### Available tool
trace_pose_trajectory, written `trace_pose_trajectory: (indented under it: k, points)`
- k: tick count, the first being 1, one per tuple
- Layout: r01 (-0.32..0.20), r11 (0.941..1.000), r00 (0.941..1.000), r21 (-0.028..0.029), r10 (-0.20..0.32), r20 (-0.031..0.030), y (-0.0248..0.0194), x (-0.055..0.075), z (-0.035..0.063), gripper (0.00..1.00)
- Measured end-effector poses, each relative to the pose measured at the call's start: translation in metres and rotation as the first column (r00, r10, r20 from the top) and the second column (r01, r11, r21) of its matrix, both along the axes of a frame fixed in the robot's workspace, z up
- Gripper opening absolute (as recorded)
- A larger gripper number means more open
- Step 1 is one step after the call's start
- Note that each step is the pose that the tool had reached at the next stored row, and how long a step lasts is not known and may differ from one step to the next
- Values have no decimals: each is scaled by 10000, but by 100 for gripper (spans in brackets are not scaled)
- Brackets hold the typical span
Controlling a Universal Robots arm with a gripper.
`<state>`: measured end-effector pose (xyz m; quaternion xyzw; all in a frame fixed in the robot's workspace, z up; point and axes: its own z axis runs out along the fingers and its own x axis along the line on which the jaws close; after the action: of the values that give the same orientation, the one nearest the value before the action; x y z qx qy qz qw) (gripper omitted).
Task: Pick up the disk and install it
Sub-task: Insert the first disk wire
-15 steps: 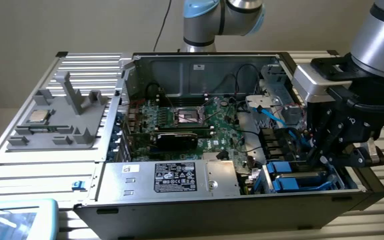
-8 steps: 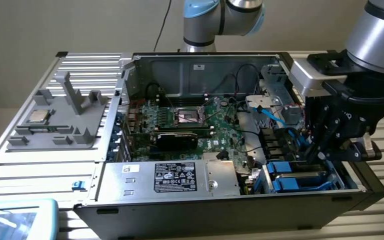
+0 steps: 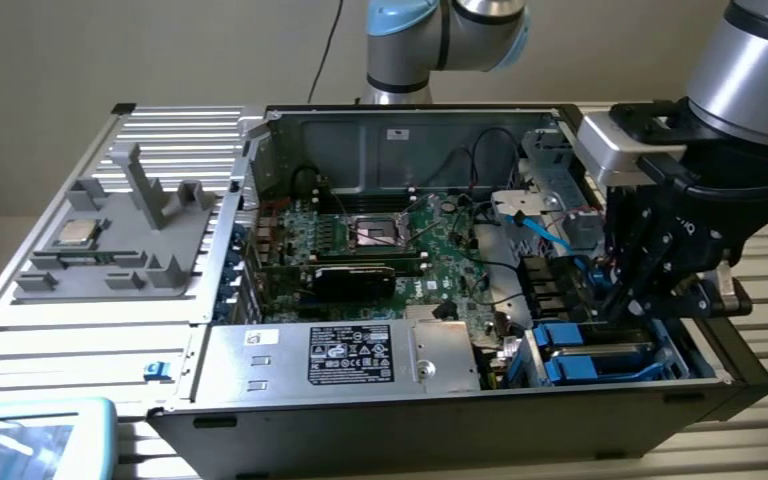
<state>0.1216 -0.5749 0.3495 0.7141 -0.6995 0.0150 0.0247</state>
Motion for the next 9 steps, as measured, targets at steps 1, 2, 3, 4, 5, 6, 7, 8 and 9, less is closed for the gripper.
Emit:
trace_pose_trajectory:
  k: [1,2,3,4,5,6,7,8,9]
  points:
    - [1,10000,10000,-30,-1,-1,12,0,1,16]
    - [12,10000,10000,-50,-12,-5,15,1,0,16]
    - [57,10000,10000,-53,-57,-9,13,1,-1,16]
    - [69,10000,10000,-59,-69,-12,11,1,1,16]
    - [75,10000,10000,-58,-75,-13,12,1,0,16]
    - [102,9999,9999,-62,-102,-20,12,2,-1,16]
    - [145,9999,9999,-65,-145,-30,12,3,-1,16]
    - [190,9998,9998,-67,-191,-50,13,4,-3,16]
    - [225,9997,9997,-68,-225,-76,13,5,-5,16]
